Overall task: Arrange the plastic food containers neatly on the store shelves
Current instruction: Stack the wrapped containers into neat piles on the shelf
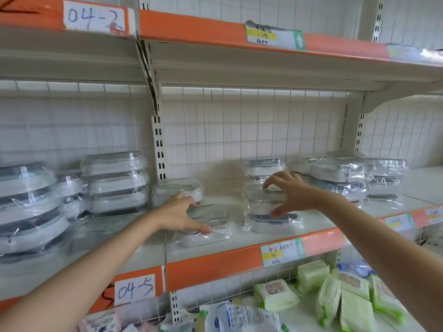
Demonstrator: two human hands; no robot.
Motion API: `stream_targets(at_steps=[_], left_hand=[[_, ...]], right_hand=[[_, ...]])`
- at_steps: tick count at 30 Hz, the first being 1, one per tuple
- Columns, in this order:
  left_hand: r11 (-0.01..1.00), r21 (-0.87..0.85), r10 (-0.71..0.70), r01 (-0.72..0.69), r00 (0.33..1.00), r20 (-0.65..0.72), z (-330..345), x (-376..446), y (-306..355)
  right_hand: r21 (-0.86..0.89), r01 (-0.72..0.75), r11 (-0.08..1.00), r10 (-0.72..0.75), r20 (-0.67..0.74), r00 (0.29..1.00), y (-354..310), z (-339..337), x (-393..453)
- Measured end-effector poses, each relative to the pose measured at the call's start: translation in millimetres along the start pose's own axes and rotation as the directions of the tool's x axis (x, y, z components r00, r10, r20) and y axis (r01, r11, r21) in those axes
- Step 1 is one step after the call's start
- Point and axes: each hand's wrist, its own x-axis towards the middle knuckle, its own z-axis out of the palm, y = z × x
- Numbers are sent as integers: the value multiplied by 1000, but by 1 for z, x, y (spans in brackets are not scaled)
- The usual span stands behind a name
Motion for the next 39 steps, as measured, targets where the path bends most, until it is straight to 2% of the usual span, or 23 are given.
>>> stream_targets(at_steps=[2,4,7,10,13,16,21,24,28,31,34,36,39], left_hand=[[1000,16,7,-7,1000,-13,-3,-7,-6],[999,35,11,-10,1000,-28,-4,-14,-11],[997,76,18,-12,998,-66,-5,-23,-17],[995,97,43,-37,997,-57,-4,-31,-25],[1000,-8,14,-14,999,-35,-3,-40,-32],[993,-115,-39,25,992,-123,-5,-47,-39],[989,-144,-63,28,968,-241,-29,-57,-58],[986,-168,-56,8,957,-285,-41,-58,-64],[990,-136,6,-41,969,-248,-44,-52,-58],[991,-108,60,-81,981,-183,-38,-42,-44],[999,-6,49,-49,998,-31,-26,-29,-29],[999,44,22,-24,998,65,-17,-22,-24],[1000,-12,7,-7,1000,24,-13,-22,-25]], right_hand=[[33,8,999,-10,51,999,-1,1,2],[-9,14,1000,-14,39,999,-6,-1,7],[-12,24,1000,-25,-96,995,-25,-8,13],[74,154,985,-137,-196,971,-59,-9,20],[116,257,959,-231,-199,952,-92,-6,32],[134,244,960,-208,-238,949,-111,-2,46],[239,212,947,-153,-243,958,-141,3,84],[230,215,949,-167,-212,963,-157,10,113],[293,255,921,-211,-173,962,-168,24,139],[276,270,923,-248,-112,962,-166,25,144],[200,289,936,-280,-72,957,-158,21,138],[252,272,929,-258,-89,962,-149,19,130],[272,264,925,-241,-115,964,-135,19,120]])
